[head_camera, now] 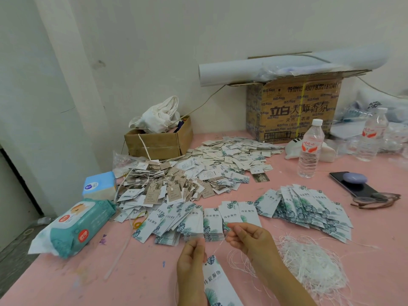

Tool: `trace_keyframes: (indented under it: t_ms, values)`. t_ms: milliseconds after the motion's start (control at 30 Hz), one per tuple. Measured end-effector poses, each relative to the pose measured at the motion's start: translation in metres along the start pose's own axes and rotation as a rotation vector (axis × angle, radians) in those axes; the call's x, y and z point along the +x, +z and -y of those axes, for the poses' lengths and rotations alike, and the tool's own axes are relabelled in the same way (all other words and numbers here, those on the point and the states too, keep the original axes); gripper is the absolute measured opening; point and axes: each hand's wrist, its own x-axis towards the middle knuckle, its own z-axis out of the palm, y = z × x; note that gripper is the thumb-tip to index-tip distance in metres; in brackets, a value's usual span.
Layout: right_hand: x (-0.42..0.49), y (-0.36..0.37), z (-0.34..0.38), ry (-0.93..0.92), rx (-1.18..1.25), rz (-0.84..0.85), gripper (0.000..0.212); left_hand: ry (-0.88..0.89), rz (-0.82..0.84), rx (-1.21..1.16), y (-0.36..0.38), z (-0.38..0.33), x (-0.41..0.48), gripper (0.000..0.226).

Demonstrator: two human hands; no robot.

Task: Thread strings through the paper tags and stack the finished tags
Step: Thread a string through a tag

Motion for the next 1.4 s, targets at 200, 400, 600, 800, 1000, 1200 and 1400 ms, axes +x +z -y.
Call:
trace_keyframes:
  t_ms: [200,400,600,800,1000,1200,1400]
  values:
    - [-0.002,0.0,0.0,-0.105,-0.149,-0.043,0.028,0.049,0.08,0.085,0.003,-0.001,-0.005,0.01]
    - [-0.009,0.007,0.0,-0.134,-0.195,0.05,0.021,0.067,0.124,0.131,0.005,-0.002,-0.009,0.013]
    - [-0.014,0.021,-0.004,-0.161,-0.265,0.08,0.016,0.09,0.133,0.144,0.005,-0.006,-0.013,0.002]
    - [-0.013,0.02,-0.005,-0.156,-0.315,0.071,0.018,0.074,0.11,0.157,0.005,-0.005,-0.011,0.002]
    - [-0.013,0.016,-0.001,-0.103,-0.326,0.08,0.018,0.069,0.113,0.142,0.004,-0.003,-0.009,0.018]
    - [-0.014,0.016,-0.004,-0.117,-0.346,0.102,0.021,0.065,0.121,0.122,0.002,-0.001,-0.009,0.014]
    - [-0.014,0.019,-0.009,-0.049,-0.263,0.106,0.018,0.08,0.136,0.083,0.0,-0.001,-0.007,0.003]
